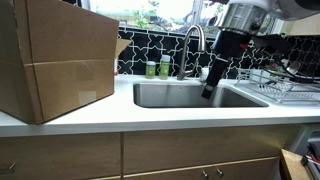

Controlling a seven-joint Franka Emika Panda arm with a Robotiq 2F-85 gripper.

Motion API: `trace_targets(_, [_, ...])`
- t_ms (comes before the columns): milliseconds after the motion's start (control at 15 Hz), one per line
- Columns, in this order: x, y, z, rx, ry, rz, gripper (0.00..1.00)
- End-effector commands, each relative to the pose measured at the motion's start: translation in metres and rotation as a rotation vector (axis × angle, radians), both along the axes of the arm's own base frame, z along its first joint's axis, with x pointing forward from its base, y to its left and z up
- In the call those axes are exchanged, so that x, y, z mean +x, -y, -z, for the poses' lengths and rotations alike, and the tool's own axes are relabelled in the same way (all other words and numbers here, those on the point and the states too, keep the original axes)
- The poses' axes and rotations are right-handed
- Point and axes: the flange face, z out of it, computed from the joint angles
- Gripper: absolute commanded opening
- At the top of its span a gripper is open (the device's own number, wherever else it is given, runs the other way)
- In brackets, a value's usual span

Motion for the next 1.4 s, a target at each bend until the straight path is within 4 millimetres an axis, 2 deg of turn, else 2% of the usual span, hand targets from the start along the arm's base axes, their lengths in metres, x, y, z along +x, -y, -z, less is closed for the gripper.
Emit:
trace_targets(0, [0.000, 0.000, -0.001, 0.000, -0.001, 0.000, 1.00])
trace_targets(267, [0.000, 0.000, -0.001, 0.000, -0.001, 0.000, 1.00])
trace_targets(333, [0.012, 0.020, 0.003, 0.001, -0.032, 0.059, 1.00])
trace_targets(400, [0.018, 0.040, 0.003, 0.004, -0.025, 0.114, 1.00])
trace_targets(467, [0.019, 0.068, 0.004, 0.017, -0.033, 0.165, 1.00])
trace_targets(533, [0.020, 0.091, 0.004, 0.029, -0.032, 0.215, 1.00])
trace_targets(867, [0.011, 0.237, 0.021, 0.087, -0.051, 0.519, 1.00])
trace_targets(1000, [0.005, 0.278, 0.031, 0.131, -0.062, 0.612, 1.00])
trace_targets(1067, [0.008, 0.254, 0.019, 0.091, -0.047, 0.545, 1.00])
trace_targets(1133, [0.005, 0.267, 0.022, 0.094, -0.052, 0.562, 1.00])
trace_targets(1200, [0.005, 0.269, 0.022, 0.094, -0.052, 0.561, 1.00])
trace_targets(1333, [0.008, 0.259, 0.020, 0.090, -0.049, 0.544, 1.00])
